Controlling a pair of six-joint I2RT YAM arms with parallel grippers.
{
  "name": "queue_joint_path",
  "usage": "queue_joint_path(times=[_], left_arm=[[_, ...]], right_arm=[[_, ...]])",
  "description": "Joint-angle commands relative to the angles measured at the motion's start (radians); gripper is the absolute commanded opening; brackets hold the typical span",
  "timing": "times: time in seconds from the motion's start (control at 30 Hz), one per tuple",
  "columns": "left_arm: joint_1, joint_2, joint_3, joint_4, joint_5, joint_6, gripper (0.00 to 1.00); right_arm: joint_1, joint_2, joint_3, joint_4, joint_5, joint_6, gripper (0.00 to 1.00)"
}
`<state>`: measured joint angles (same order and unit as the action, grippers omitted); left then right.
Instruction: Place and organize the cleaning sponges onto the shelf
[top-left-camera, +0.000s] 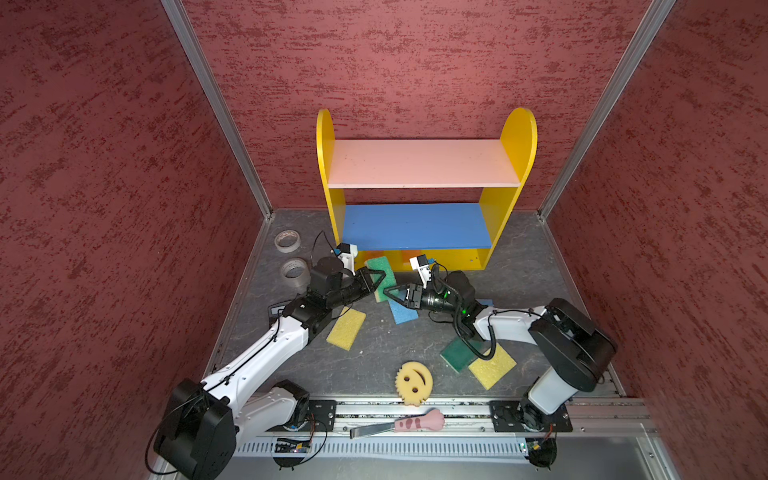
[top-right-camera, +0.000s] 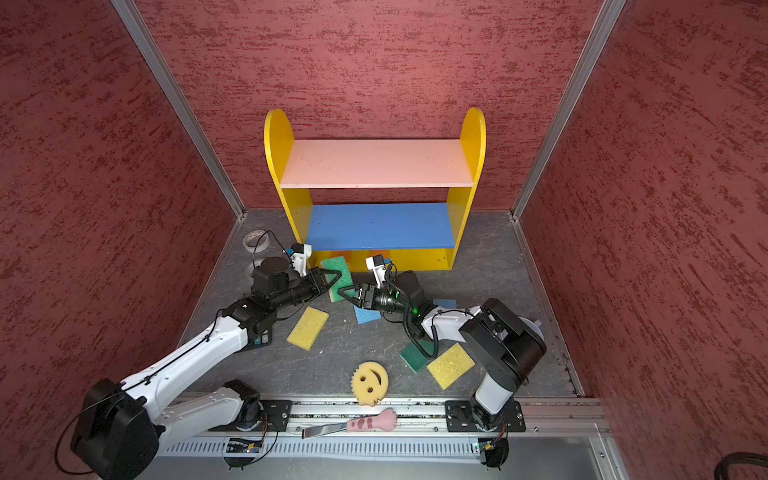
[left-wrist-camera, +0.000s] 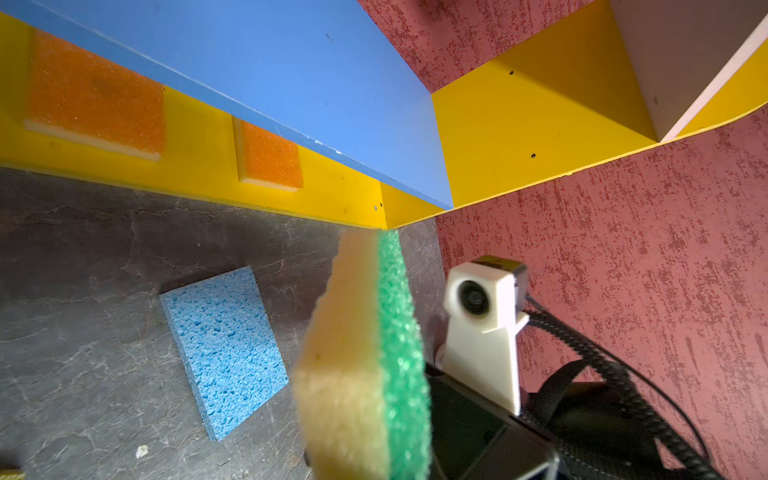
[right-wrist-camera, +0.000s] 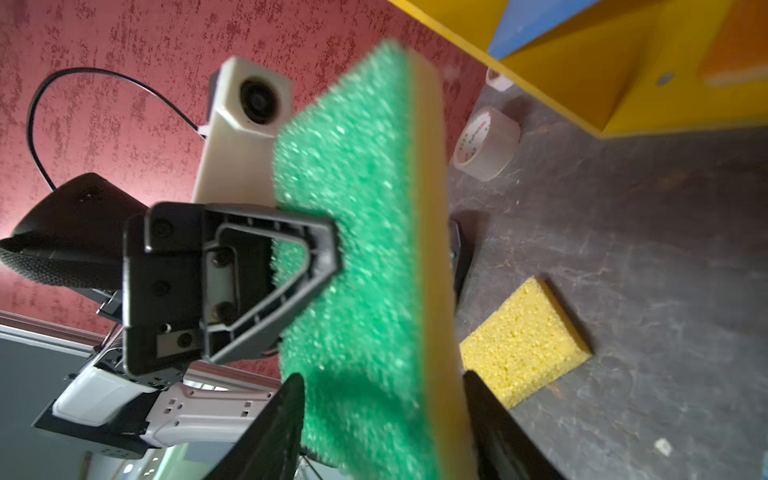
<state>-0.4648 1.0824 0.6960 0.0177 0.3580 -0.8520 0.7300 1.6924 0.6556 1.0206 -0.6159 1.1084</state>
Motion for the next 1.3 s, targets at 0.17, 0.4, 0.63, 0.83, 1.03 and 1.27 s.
queue_joint_path(times=[0.17, 0.4, 0.63, 0.83, 1.03, 1.27], left_arm=[[0.012, -0.052, -0.01, -0.006, -0.023, 0.008, 0.1], [0.016, -0.067, -0.023, -0.014, -0.043, 0.008, 0.1], [0.019, -0.069, -0.023, -0.025, -0.055, 0.013, 0.32], [0.018, -0.092, -0.026, -0.038, -0.079, 0.024, 0.76], [0.023, -0.147, -0.002, -0.11, -0.136, 0.075, 0.8], [0.026, -0.204, 0.008, -0.181, -0.195, 0.109, 0.82]], right_arm=[[0.011, 0.05, -0.02, 0.237, 0.035, 0.136, 0.39], [0.011, 0.024, -0.021, 0.19, 0.048, 0.107, 0.01], [0.011, -0.038, -0.024, 0.071, 0.069, 0.043, 0.0], [0.004, -0.087, -0.047, -0.023, 0.081, 0.016, 0.0], [-0.055, -0.136, -0.163, -0.073, 0.09, 0.044, 0.0], [-0.153, -0.346, -0.184, -0.596, 0.299, -0.126, 0.0]])
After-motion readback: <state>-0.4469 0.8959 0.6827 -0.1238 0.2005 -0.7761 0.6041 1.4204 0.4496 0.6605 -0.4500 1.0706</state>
